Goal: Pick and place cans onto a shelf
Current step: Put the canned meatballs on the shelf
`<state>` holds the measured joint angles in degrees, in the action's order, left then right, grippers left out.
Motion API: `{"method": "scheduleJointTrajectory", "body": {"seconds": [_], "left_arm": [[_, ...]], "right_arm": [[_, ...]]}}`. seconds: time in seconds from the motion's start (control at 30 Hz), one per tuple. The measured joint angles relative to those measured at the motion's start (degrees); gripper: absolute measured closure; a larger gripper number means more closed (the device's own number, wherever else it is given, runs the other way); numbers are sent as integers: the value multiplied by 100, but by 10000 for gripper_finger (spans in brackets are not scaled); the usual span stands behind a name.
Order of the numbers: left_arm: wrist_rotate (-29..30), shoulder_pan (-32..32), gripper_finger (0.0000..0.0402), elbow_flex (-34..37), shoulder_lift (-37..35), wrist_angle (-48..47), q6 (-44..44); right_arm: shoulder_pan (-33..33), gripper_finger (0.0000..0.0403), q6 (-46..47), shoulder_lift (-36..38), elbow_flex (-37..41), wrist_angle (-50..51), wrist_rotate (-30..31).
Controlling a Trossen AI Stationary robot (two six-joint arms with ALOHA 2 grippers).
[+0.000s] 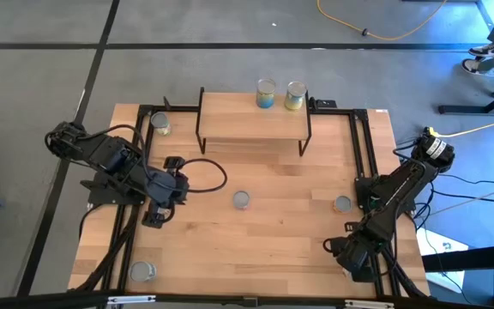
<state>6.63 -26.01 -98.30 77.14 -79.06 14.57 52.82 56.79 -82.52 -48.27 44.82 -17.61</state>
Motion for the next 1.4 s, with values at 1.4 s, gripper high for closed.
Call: {"method": "scheduleJointTrajectory", "body": {"seconds": [1.4], "left_arm": [[-4, 1, 359, 0, 0, 50, -2]], "right_arm": [[-914, 399, -393, -378, -1154, 310, -17]]}}
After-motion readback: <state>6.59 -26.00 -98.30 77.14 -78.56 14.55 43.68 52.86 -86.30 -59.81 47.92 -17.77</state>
